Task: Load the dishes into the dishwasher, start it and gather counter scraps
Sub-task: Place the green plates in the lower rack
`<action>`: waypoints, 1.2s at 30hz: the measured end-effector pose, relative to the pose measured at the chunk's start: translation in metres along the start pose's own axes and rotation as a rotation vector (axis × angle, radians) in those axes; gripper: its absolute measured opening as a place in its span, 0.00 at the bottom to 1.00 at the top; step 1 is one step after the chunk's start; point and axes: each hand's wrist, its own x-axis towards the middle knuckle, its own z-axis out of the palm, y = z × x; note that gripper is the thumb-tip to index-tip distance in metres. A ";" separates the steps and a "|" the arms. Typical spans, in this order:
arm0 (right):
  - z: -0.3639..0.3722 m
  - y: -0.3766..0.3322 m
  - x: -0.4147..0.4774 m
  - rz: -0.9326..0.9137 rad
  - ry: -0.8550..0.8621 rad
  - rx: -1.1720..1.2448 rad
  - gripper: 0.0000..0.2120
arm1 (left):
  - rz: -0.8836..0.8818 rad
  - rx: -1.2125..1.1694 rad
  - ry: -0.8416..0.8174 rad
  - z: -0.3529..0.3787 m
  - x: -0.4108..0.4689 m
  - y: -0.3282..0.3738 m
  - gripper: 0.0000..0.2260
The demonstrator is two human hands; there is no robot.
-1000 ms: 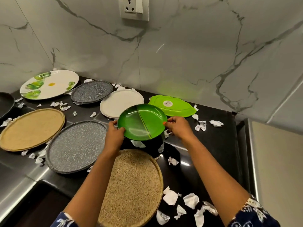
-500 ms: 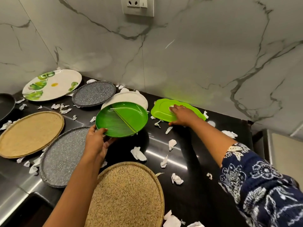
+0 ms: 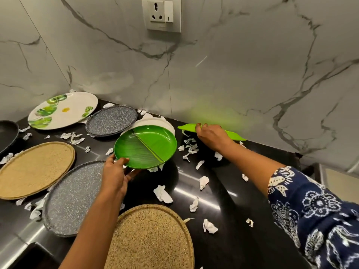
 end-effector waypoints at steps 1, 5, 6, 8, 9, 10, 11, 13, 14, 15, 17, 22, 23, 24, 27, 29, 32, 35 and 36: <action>-0.005 0.000 -0.005 0.041 -0.001 0.005 0.16 | 0.008 -0.016 -0.009 0.000 -0.005 0.004 0.19; -0.044 -0.002 -0.033 0.124 0.185 0.071 0.22 | 0.049 -0.046 -0.063 -0.014 -0.030 0.019 0.18; -0.061 -0.002 -0.044 0.181 0.217 0.111 0.22 | 0.058 -0.051 -0.071 -0.020 -0.038 0.025 0.18; -0.092 -0.007 -0.068 0.279 0.297 0.164 0.16 | 0.066 -0.062 -0.083 -0.033 -0.054 0.035 0.17; -0.107 -0.011 -0.081 0.289 0.310 0.210 0.12 | 0.069 -0.062 -0.089 -0.040 -0.062 0.040 0.17; -0.120 -0.014 -0.092 0.291 0.323 0.258 0.09 | 0.075 -0.063 -0.095 -0.047 -0.069 0.044 0.17; -0.135 -0.019 -0.107 0.312 0.344 0.299 0.08 | 0.081 -0.065 -0.103 -0.054 -0.078 0.047 0.16; -0.161 -0.032 -0.136 0.386 0.390 0.362 0.06 | 0.089 -0.054 -0.121 -0.070 -0.099 0.052 0.15; -0.175 -0.041 -0.153 0.426 0.397 0.380 0.05 | 0.090 -0.041 -0.132 -0.079 -0.111 0.053 0.14; -0.187 -0.048 -0.167 0.466 0.375 0.403 0.06 | 0.092 -0.030 -0.142 -0.086 -0.119 0.053 0.13; -0.209 -0.069 -0.206 0.553 0.358 0.452 0.08 | 0.092 -0.001 -0.174 -0.104 -0.145 0.051 0.12; -0.254 -0.140 -0.330 0.718 0.389 0.545 0.10 | 0.119 0.106 -0.272 -0.170 -0.219 0.035 0.09; -0.262 -0.156 -0.356 0.748 0.378 0.563 0.11 | 0.128 0.128 -0.289 -0.187 -0.234 0.028 0.09; -0.267 -0.174 -0.383 0.779 0.368 0.586 0.12 | 0.133 0.151 -0.305 -0.205 -0.251 0.020 0.10; -0.281 -0.220 -0.450 0.876 0.350 0.673 0.08 | 0.091 0.231 -0.346 -0.248 -0.295 -0.006 0.13; -0.284 -0.245 -0.488 0.934 0.308 0.722 0.07 | 0.035 0.259 -0.363 -0.272 -0.322 -0.023 0.13; -0.281 -0.281 -0.541 1.022 0.187 0.773 0.07 | -0.061 0.310 -0.366 -0.308 -0.358 -0.054 0.14; -0.273 -0.311 -0.593 1.077 0.031 0.759 0.07 | -0.148 0.370 -0.341 -0.342 -0.386 -0.094 0.15; -0.269 -0.320 -0.611 1.101 -0.032 0.753 0.07 | -0.175 0.383 -0.328 -0.353 -0.394 -0.110 0.16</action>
